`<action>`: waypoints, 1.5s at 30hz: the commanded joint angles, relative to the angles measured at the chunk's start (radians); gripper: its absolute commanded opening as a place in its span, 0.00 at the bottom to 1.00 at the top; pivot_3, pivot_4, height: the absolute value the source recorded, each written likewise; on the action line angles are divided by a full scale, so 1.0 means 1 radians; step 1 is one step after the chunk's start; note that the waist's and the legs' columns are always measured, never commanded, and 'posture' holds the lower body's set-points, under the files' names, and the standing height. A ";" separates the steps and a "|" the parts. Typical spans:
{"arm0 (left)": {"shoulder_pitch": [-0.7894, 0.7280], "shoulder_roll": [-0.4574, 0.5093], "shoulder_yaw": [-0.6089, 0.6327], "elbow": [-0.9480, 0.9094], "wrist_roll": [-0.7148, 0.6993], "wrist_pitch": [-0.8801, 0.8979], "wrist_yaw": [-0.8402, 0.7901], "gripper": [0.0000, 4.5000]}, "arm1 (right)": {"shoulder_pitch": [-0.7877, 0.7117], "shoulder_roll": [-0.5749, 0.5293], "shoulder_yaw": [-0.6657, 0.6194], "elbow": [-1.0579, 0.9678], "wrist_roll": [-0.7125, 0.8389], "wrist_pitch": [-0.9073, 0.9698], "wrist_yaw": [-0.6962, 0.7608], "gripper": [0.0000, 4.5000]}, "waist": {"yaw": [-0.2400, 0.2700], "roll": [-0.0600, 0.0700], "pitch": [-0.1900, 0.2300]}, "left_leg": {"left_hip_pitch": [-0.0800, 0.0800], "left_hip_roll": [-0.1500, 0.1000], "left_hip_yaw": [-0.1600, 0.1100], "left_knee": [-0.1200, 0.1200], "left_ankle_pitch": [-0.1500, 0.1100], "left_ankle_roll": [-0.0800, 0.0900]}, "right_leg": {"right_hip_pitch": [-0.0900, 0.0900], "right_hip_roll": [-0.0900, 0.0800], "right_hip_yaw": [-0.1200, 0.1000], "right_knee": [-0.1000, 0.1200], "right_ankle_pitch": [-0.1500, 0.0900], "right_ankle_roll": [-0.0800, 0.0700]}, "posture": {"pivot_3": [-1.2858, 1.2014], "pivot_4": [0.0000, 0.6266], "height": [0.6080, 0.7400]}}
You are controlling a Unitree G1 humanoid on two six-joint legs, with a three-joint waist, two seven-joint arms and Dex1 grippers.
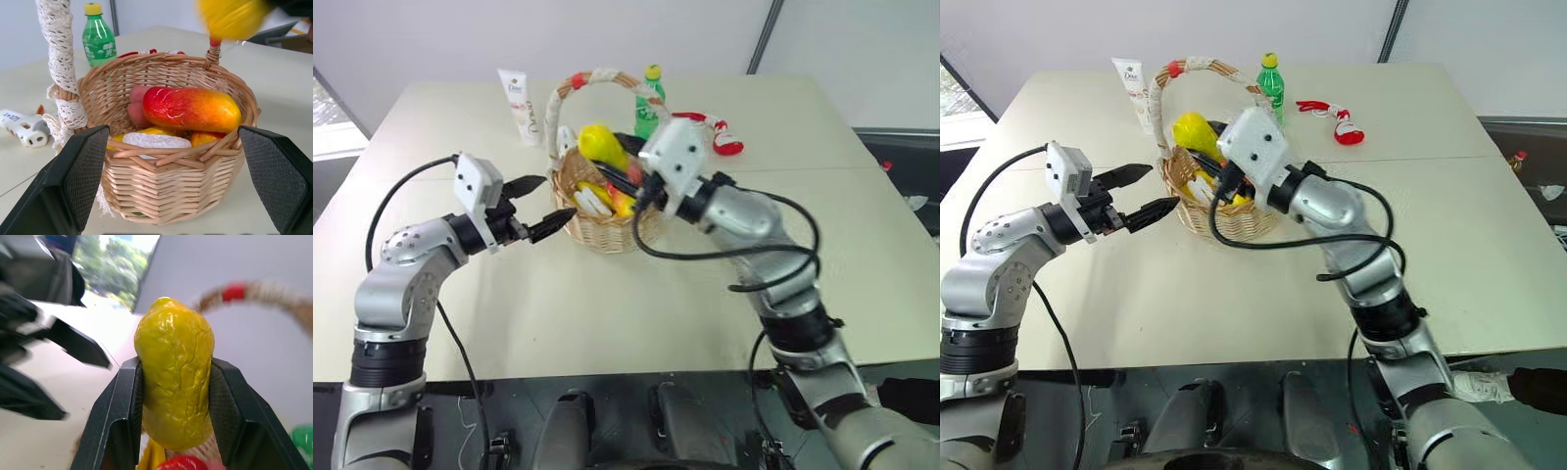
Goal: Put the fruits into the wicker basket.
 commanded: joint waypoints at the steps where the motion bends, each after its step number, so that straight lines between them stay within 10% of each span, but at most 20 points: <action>1: 0.012 -0.007 0.016 -0.064 -0.026 0.000 0.024 1.00 | -0.023 0.022 -0.005 0.029 -0.033 -0.028 -0.016 0.42 | -0.001 0.000 0.000 | -0.001 0.000 0.000 0.000 0.000 0.000 | -0.001 0.000 0.000 0.000 0.000 0.000 | 0.52 0.24 1.00; 6: 0.029 -0.015 0.014 -0.094 -0.039 0.010 0.051 1.00 | -0.027 0.025 -0.032 -0.014 -0.030 -0.042 -0.005 0.97 | -0.006 0.000 0.000 | -0.001 0.000 0.000 0.000 0.000 0.000 | -0.001 0.000 0.000 0.000 0.000 0.000 | 0.52 0.24 1.00; 15: 0.027 -0.023 0.004 -0.094 -0.054 0.017 0.058 1.00 | 0.143 -0.133 -0.255 -0.330 0.266 0.170 0.141 0.99 | 0.000 0.000 0.000 | 0.000 0.000 0.000 -0.001 0.000 0.000 | 0.000 0.000 0.000 -0.001 0.000 0.000 | 0.52 0.24 1.00; 29: -0.038 -0.080 -0.037 -0.074 -0.070 0.020 0.069 1.00 | 0.083 0.057 -0.285 0.106 0.178 0.059 -0.071 0.99 | -0.005 0.000 0.000 | 0.000 0.000 0.001 -0.001 0.000 0.000 | -0.001 0.003 0.001 0.000 0.000 0.000 | 0.52 0.24 1.00; 33: -0.007 -0.083 -0.034 -0.105 -0.074 0.021 0.084 1.00 | 0.056 0.081 -0.308 0.183 0.170 0.002 -0.102 0.70 | -0.005 0.000 0.000 | 0.000 0.001 0.001 -0.001 0.000 0.000 | -0.001 0.002 0.001 0.000 0.000 0.000 | 0.52 0.24 1.00; 39: -0.005 -0.090 -0.040 -0.112 -0.073 0.019 0.096 1.00 | 0.046 0.081 -0.320 0.209 0.158 -0.055 -0.118 0.01 | -0.005 0.000 0.000 | 0.000 0.000 0.001 -0.001 0.000 0.000 | -0.001 0.002 0.001 0.000 0.000 0.000 | 0.52 0.24 1.00; 45: -0.018 -0.098 -0.048 -0.105 -0.072 0.013 0.089 1.00 | 0.104 0.001 -0.357 0.079 0.129 -0.052 -0.129 0.01 | -0.005 0.001 0.000 | 0.000 0.001 0.001 -0.002 0.000 0.000 | -0.002 0.002 0.001 0.000 0.000 0.000 | 0.52 0.24 1.00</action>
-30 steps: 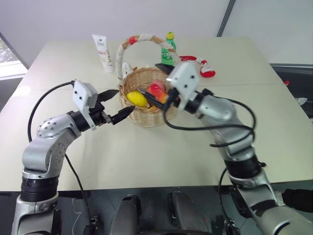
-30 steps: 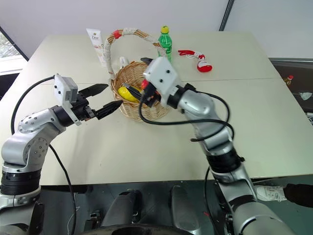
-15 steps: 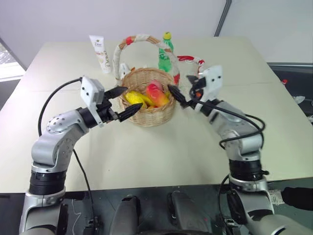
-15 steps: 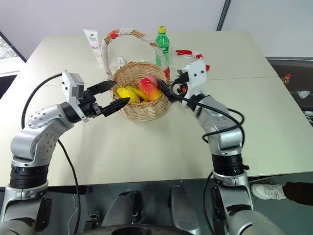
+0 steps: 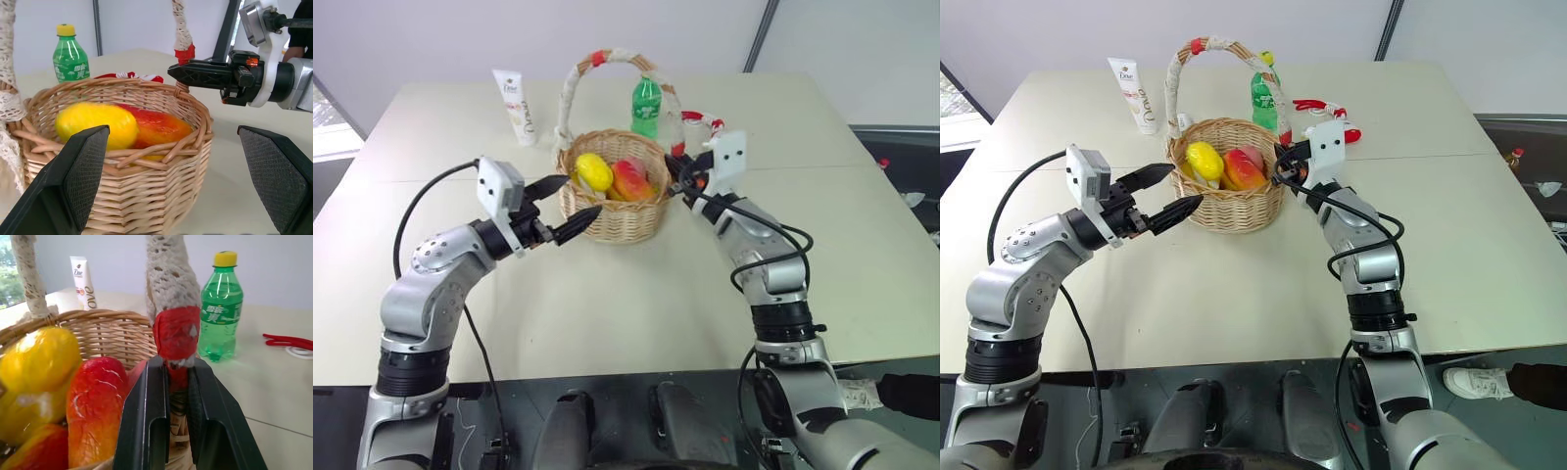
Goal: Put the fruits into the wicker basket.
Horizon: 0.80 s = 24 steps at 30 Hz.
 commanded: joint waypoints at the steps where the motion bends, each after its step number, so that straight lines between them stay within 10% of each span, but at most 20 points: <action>1: -0.018 -0.003 -0.006 -0.028 -0.009 -0.016 -0.005 1.00 | 0.020 -0.083 -0.080 -0.151 -0.019 -0.022 -0.025 0.01 | 0.002 0.000 0.000 | 0.000 0.000 0.000 0.000 0.000 0.000 | 0.000 0.000 0.000 0.000 0.000 0.000 | 0.52 0.24 1.00; 19: -0.129 -0.061 -0.086 0.095 0.015 -0.054 -0.063 1.00 | 0.136 -0.330 -0.488 0.055 -0.034 -0.094 -0.235 0.01 | 0.005 0.001 0.000 | 0.000 -0.002 0.006 -0.001 0.000 0.000 | 0.000 0.001 0.002 -0.003 0.000 0.000 | 0.52 0.24 1.00; 24: -0.129 -0.054 -0.076 0.117 0.024 -0.062 -0.055 1.00 | 0.204 -0.353 -0.509 -0.070 -0.032 -0.053 -0.240 0.49 | 0.003 0.001 0.000 | 0.000 -0.001 0.005 -0.001 0.000 0.000 | 0.000 0.002 0.002 -0.003 0.000 0.000 | 0.52 0.24 1.00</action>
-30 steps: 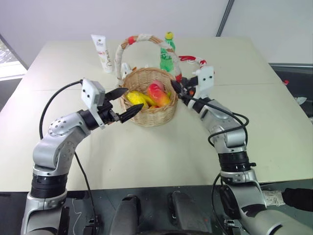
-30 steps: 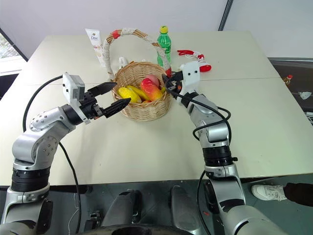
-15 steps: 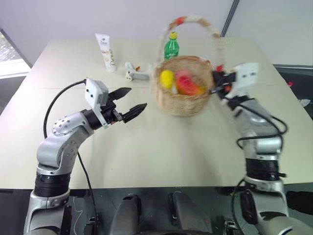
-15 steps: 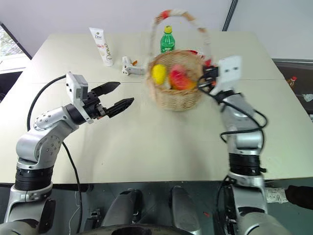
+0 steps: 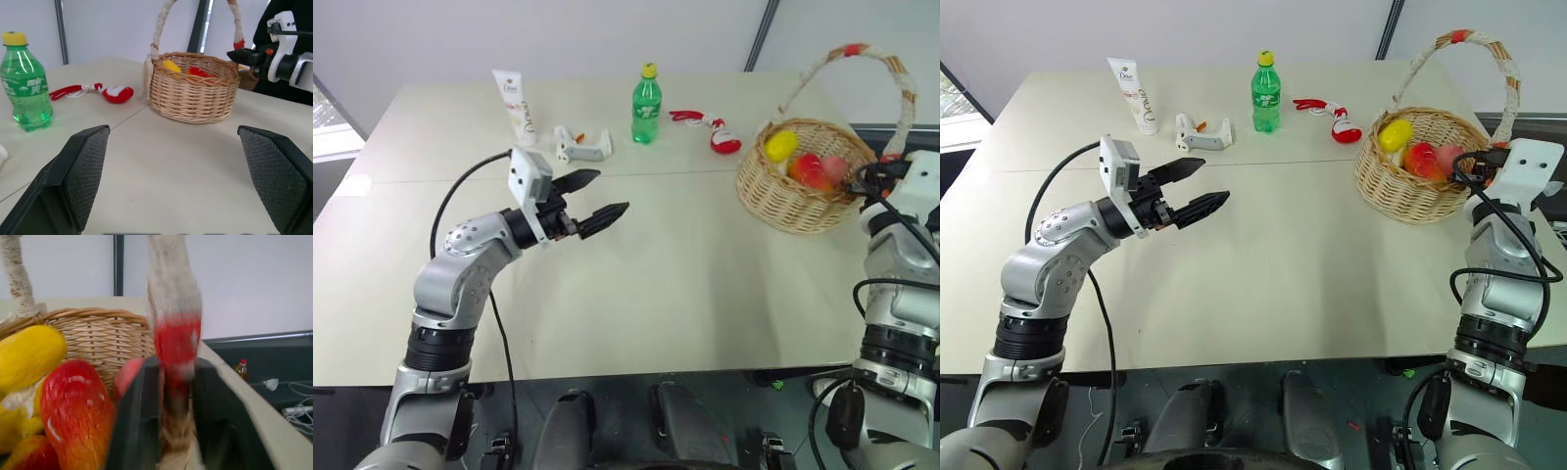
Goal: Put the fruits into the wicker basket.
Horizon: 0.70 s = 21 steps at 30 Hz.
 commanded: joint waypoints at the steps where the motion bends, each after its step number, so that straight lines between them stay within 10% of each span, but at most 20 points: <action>1: -0.009 0.010 0.025 -0.001 0.012 -0.021 0.005 1.00 | 0.034 -0.046 -0.040 -0.126 0.003 0.010 -0.007 0.63 | 0.001 0.000 0.000 | 0.000 0.000 0.000 0.000 0.000 0.000 | 0.000 0.000 0.000 0.000 0.000 0.000 | 0.52 0.24 1.00; 12: 0.148 0.142 0.164 0.056 0.082 -0.031 0.069 1.00 | 0.376 -0.144 0.067 -0.452 0.195 0.099 0.396 0.71 | -0.005 0.000 0.000 | 0.002 0.002 -0.003 0.000 0.000 0.000 | 0.002 0.001 0.000 -0.001 0.000 0.000 | 0.52 0.24 1.00; 21: 0.322 0.157 0.254 0.045 0.097 -0.065 0.108 1.00 | 0.288 -0.073 0.359 -0.441 0.194 0.062 0.536 0.71 | 0.008 -0.001 0.000 | 0.002 0.002 -0.005 0.001 0.000 0.000 | 0.003 -0.001 -0.001 -0.001 0.000 0.000 | 0.52 0.24 1.00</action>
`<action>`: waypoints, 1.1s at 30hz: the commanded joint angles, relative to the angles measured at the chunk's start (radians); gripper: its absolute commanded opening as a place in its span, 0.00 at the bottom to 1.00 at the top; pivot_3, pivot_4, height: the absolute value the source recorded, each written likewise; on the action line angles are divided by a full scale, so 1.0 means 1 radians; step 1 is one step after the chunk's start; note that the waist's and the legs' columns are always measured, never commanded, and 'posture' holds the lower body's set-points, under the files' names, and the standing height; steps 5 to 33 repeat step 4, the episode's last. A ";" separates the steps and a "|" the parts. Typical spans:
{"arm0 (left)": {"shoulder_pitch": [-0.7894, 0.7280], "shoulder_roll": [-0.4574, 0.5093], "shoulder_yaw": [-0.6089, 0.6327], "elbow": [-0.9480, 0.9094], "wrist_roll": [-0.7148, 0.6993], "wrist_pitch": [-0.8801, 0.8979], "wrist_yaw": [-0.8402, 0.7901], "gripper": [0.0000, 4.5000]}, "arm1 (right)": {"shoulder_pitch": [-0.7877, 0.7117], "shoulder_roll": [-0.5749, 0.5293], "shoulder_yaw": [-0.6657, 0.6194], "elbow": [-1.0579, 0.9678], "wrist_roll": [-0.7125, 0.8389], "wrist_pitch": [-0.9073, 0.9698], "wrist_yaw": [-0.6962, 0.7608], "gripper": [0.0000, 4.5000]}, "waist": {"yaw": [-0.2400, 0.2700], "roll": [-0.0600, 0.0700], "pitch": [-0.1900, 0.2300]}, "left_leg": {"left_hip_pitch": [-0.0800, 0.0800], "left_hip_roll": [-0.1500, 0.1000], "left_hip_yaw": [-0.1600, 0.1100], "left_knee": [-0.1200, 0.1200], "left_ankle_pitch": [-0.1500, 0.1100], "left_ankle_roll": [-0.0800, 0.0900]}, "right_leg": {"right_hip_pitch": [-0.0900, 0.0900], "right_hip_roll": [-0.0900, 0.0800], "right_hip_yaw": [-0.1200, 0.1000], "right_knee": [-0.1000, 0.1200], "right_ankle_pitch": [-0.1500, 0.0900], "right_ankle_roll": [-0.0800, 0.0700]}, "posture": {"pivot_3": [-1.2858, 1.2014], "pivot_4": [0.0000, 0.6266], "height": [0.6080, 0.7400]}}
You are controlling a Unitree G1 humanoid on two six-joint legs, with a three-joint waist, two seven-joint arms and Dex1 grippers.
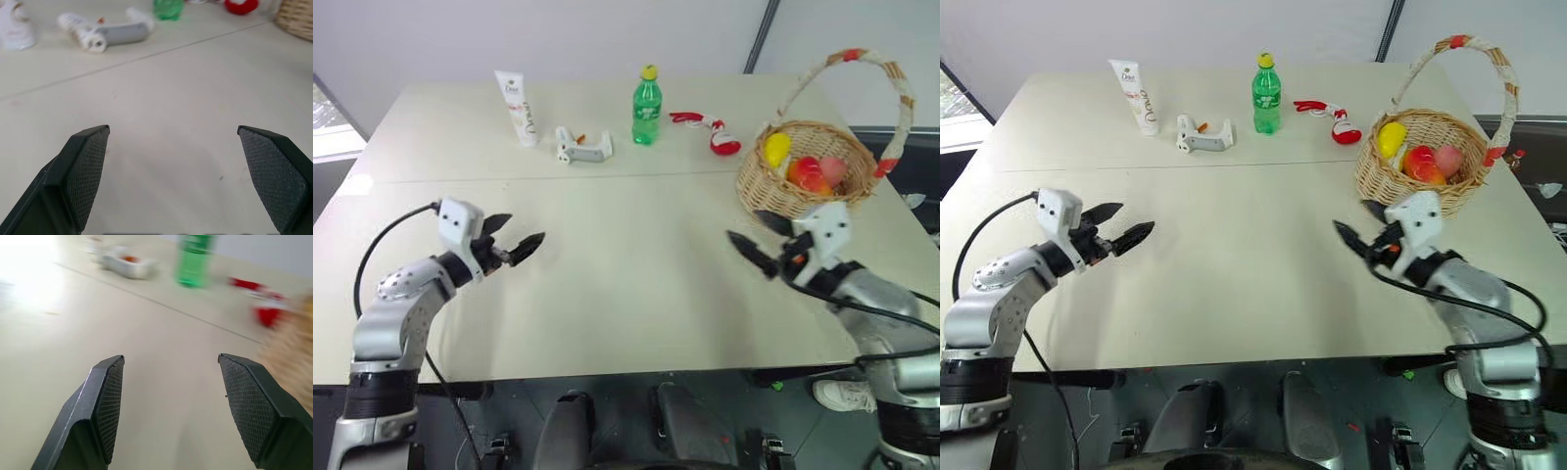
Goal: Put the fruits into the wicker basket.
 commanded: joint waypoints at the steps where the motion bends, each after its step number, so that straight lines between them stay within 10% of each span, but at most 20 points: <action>1: 0.028 0.003 0.050 -0.040 -0.001 -0.038 0.012 1.00 | -0.048 0.020 0.038 0.035 -0.027 -0.051 0.011 0.71 | 0.004 0.000 0.000 | 0.000 0.000 0.000 0.000 0.000 0.000 | 0.000 0.000 0.000 -0.001 0.000 0.000 | 0.52 0.24 1.00; 33: 0.062 0.001 0.060 -0.057 -0.003 -0.045 0.014 1.00 | -0.094 0.041 0.070 0.113 -0.057 -0.084 0.009 0.71 | 0.007 0.000 0.000 | 0.000 0.000 0.000 0.000 0.000 0.000 | 0.001 -0.001 0.000 -0.003 0.000 0.000 | 0.52 0.24 1.00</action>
